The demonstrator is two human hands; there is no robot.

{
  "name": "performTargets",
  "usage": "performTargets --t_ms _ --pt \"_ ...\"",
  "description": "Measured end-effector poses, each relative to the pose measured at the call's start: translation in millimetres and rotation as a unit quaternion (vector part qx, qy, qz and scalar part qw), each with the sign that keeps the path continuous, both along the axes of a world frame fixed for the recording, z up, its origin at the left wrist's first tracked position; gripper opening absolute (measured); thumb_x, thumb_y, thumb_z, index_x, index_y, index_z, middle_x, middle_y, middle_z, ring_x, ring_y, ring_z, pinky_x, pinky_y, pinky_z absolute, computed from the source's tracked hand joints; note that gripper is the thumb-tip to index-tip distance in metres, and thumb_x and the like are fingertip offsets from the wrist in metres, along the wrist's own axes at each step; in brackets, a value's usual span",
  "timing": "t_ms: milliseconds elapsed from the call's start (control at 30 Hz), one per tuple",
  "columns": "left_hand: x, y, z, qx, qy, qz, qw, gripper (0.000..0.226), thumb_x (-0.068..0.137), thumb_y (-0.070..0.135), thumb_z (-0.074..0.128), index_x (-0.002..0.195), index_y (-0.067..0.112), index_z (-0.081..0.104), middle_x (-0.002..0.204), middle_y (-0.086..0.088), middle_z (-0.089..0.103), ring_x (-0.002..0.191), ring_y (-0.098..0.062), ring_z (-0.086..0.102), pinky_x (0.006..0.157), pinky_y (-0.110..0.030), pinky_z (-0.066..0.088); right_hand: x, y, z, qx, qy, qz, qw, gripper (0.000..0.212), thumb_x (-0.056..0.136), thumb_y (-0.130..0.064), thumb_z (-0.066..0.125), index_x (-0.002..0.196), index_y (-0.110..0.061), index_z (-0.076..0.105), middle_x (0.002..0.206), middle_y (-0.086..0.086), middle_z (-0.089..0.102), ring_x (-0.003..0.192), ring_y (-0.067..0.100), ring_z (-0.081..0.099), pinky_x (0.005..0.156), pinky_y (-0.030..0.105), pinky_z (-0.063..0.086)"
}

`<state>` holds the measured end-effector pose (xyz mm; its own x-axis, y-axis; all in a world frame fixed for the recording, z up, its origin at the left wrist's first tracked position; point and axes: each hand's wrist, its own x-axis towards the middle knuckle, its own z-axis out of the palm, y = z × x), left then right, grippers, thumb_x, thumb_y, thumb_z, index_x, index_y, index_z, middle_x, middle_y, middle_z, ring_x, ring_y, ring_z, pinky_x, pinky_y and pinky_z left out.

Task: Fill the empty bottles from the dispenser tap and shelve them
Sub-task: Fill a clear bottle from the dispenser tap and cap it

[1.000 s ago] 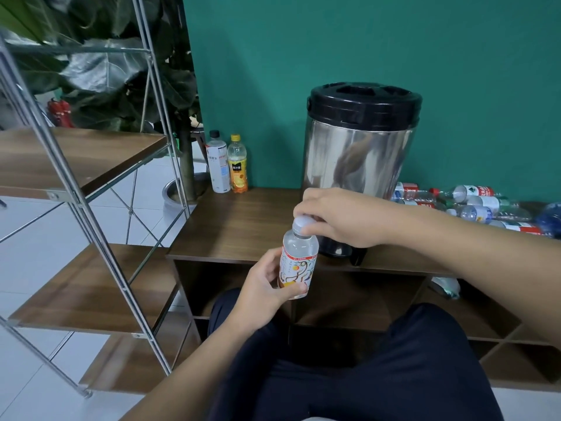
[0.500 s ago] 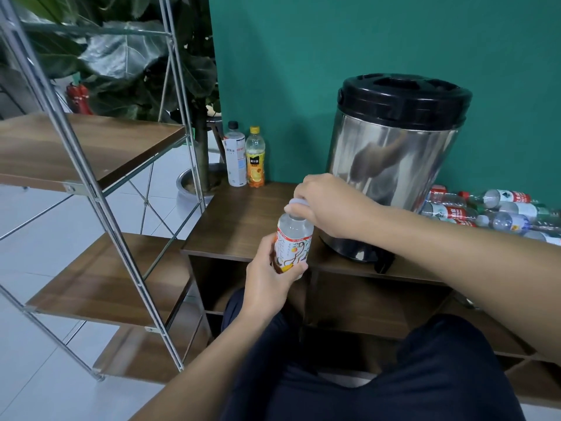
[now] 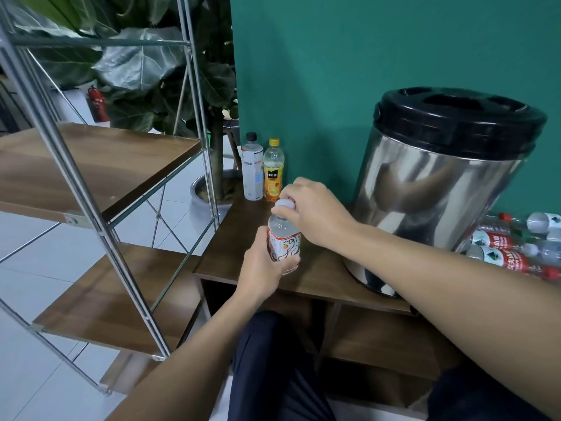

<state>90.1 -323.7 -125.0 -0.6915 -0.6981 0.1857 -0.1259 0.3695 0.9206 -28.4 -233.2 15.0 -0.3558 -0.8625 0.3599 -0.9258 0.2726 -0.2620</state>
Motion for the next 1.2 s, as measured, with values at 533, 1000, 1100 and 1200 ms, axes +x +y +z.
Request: performTargets --t_ms 533,1000,1100,1200 --pt "20.1 16.1 -2.2 -0.063 0.032 0.129 0.989 0.049 0.094 0.030 0.092 0.129 0.029 0.059 0.122 0.013 0.066 0.113 -0.001 0.063 0.099 -0.027 0.055 -7.4 48.4 -14.5 -0.073 -0.138 -0.033 0.987 0.037 0.099 -0.031 0.082 0.131 -0.016 0.073 0.111 -0.004 0.071 0.089 0.009 0.071 0.088 0.030 0.061" --pt "-19.4 201.2 80.6 0.023 0.152 -0.153 0.976 0.020 0.114 0.014 0.064 0.103 0.017 0.080 0.087 -0.007 0.077 0.071 -0.021 0.071 0.059 -0.033 0.055 -1.3 260.7 -14.4 -0.202 -0.105 -0.069 0.971 0.016 0.110 -0.016 0.060 0.108 -0.021 0.075 0.102 -0.013 0.069 0.098 0.008 0.067 0.088 0.031 0.054" --pt "-41.3 252.6 81.7 0.045 0.155 -0.203 0.966 0.018 0.114 0.012 0.064 0.110 0.019 0.080 0.096 -0.005 0.081 0.084 -0.025 0.077 0.065 -0.036 0.061 -17.0 306.8 -21.7 -0.206 -0.126 -0.097 0.966 0.013 0.110 -0.020 0.063 0.109 -0.026 0.075 0.107 -0.014 0.069 0.102 0.009 0.069 0.089 0.033 0.057" --pt "-73.4 292.0 70.3 0.040 0.137 -0.225 0.964 0.022 0.114 0.014 0.064 0.114 0.030 0.079 0.105 0.004 0.082 0.095 -0.019 0.078 0.085 -0.045 0.066 -38.5 343.3 -35.8 -0.201 -0.127 -0.138 0.961 0.014 0.110 -0.021 0.062 0.112 -0.027 0.074 0.110 -0.015 0.070 0.105 0.006 0.067 0.089 0.024 0.056"
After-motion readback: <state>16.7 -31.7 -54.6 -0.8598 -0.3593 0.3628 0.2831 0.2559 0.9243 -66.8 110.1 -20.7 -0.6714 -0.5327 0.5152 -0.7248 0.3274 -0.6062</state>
